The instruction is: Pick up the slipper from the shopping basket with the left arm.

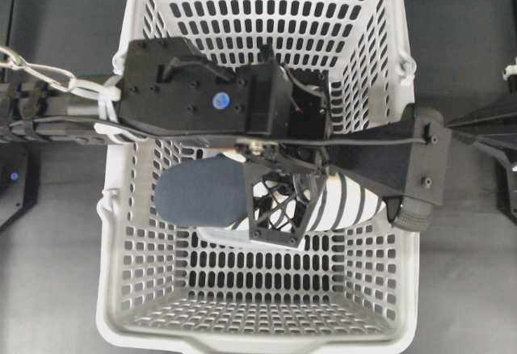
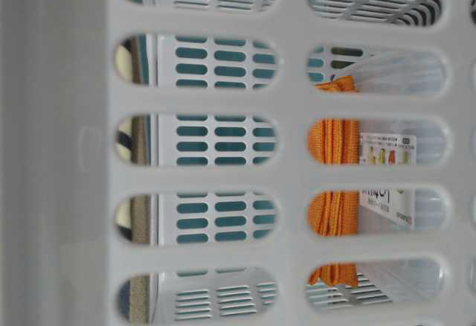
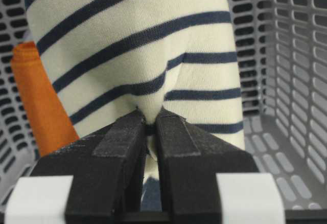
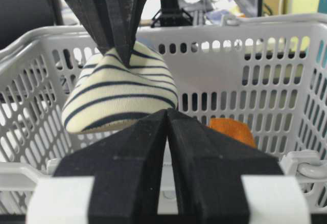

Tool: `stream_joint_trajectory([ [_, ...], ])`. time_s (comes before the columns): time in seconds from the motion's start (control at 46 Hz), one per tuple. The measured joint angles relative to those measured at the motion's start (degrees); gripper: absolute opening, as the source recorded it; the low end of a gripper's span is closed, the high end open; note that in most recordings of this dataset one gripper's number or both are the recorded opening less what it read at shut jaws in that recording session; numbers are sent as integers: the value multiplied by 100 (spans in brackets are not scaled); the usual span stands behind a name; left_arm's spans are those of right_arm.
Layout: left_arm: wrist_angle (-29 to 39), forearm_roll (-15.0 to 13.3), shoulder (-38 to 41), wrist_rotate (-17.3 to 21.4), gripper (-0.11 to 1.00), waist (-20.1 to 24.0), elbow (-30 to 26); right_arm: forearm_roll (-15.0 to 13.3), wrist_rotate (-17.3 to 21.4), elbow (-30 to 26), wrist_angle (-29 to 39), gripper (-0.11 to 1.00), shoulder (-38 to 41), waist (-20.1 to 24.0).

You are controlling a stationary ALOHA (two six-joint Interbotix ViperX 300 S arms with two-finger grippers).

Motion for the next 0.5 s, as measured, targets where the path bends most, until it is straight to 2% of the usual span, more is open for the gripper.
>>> stream_joint_trajectory([
  [0.5, -9, 9, 0, 9, 4, 0, 193, 0, 0, 0, 0, 0, -9, 0],
])
